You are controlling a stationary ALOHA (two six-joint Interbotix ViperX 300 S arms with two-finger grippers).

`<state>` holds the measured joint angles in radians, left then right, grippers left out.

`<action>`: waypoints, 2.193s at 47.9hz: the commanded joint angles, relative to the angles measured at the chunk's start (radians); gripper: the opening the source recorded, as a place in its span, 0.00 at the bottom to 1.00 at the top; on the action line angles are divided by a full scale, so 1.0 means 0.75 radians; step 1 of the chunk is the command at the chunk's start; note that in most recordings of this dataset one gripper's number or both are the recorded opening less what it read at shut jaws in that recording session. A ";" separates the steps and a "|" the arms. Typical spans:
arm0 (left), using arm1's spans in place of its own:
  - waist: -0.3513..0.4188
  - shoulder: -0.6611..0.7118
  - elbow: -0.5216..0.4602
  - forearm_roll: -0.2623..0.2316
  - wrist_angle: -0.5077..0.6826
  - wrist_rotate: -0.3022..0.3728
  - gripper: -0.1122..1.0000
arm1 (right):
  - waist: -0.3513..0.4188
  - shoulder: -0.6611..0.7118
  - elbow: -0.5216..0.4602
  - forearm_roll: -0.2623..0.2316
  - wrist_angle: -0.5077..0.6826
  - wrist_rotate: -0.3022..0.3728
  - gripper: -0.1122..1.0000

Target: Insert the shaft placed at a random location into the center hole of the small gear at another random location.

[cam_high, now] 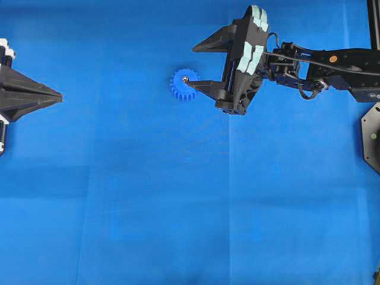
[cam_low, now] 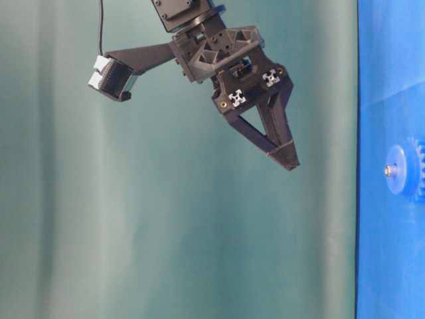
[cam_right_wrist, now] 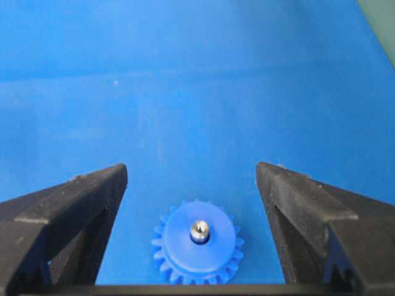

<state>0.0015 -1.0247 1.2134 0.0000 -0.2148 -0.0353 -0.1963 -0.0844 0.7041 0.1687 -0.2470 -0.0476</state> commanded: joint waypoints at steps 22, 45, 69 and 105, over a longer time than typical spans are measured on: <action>-0.002 -0.002 -0.016 0.004 0.004 0.002 0.10 | 0.067 -0.260 0.219 0.002 0.014 0.008 0.81; -0.002 -0.002 -0.010 0.004 0.004 0.002 0.10 | 0.086 -0.552 0.413 0.010 0.121 0.010 0.81; 0.000 -0.002 -0.008 0.004 0.004 0.002 0.10 | 0.086 -0.554 0.417 0.010 0.115 0.008 0.80; -0.002 -0.002 -0.004 0.004 0.004 0.002 0.10 | 0.086 -0.554 0.417 0.010 0.112 0.008 0.81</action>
<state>0.0015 -1.0308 1.2195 0.0015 -0.2056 -0.0353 -0.1335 -0.4955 1.0262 0.1733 -0.1549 -0.0414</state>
